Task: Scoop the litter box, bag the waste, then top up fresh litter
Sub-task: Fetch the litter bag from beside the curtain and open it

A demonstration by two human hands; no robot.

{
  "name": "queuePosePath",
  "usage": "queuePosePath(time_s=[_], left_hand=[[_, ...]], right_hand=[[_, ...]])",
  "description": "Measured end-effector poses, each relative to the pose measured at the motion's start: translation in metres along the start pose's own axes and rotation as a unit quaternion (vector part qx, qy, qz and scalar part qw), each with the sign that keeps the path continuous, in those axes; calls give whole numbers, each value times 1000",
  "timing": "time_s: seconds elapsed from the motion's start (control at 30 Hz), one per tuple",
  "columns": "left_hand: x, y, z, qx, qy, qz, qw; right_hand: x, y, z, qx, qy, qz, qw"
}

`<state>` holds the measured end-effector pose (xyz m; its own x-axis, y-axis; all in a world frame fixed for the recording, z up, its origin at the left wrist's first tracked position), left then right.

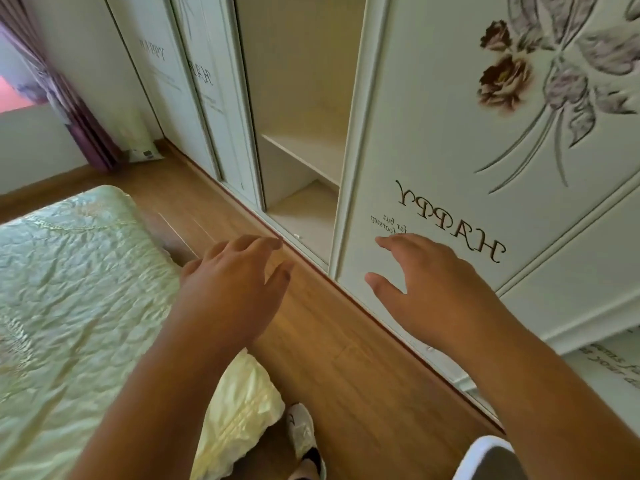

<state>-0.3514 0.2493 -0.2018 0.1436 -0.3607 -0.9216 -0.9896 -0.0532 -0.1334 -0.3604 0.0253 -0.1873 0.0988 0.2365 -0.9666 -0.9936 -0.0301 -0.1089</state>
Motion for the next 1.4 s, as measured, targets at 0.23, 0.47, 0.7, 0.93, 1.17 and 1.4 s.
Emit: queuePosePath(time_s=[0.23, 0.47, 0.7, 0.93, 1.17, 1.4], left_hand=[[7, -113, 15, -33, 3, -6, 999], [-4, -211, 11, -39, -19, -30, 999], [-6, -295, 19, -97, -35, -62, 993], [-18, -343, 33, -201, -68, -112, 971], [-19, -372, 65, -281, -62, -133, 948], [-9, -400, 139, -329, -60, -120, 935]], right_hand=[[15, -132, 23, -51, -4, 5, 999], [19, -241, 37, -76, -33, -2, 997], [32, -356, 53, -139, -59, 4, 988], [37, -453, 82, -242, -79, 26, 967], [69, -506, 129, -312, -88, 63, 944], [111, -550, 194, -351, -78, 85, 929]])
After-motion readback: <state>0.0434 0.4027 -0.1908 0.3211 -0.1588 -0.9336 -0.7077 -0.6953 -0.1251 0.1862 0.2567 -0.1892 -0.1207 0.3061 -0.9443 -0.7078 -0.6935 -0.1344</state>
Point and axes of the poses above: each hand's wrist, its own y-axis away from the middle knuckle, its own x-axis out of the palm, z = x × y, the point moved 9 cm from there along -y, towards the middle knuckle, and after that the axes turned 13 degrees about -z, right-handed, at the moved point
